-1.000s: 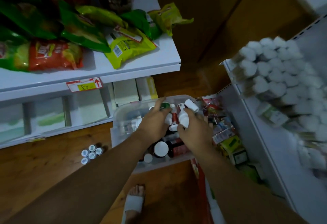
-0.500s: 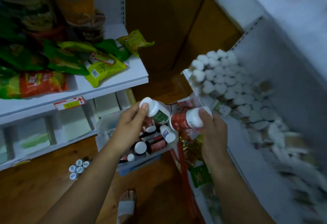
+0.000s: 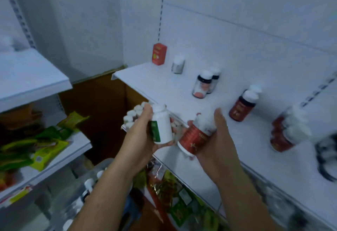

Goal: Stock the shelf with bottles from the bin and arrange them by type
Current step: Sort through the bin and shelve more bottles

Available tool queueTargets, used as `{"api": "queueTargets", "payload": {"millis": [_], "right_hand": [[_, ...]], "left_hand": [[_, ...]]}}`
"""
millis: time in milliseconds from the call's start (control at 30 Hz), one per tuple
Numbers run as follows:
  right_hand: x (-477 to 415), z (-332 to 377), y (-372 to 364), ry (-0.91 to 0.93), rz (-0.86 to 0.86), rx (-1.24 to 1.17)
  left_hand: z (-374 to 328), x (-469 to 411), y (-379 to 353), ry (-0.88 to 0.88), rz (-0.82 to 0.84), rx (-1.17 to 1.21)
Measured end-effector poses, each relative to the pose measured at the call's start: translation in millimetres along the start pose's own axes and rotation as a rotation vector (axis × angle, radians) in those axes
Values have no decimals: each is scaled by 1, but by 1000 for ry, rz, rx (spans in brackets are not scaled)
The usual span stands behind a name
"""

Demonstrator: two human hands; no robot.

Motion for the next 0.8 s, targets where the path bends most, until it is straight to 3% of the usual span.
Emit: {"api": "queueTargets", "payload": {"millis": [267, 567, 800], "right_hand": [[49, 56, 106, 169, -140, 443], [75, 66, 156, 239, -217, 523], [78, 92, 188, 411, -437, 600]], "left_hand": [[45, 20, -108, -86, 143, -367], [85, 4, -152, -82, 218, -556], [97, -29, -174, -34, 378, -606]]}}
Point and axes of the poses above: each hand's wrist, its own x-axis away from the middle knuckle, its own y-axis out of the back of the hand, z = x × y, the point moved 4 cm from there along -x, towards the middle knuckle, and after that the axes turned 2 degrees about z, right-handed, at the moved point
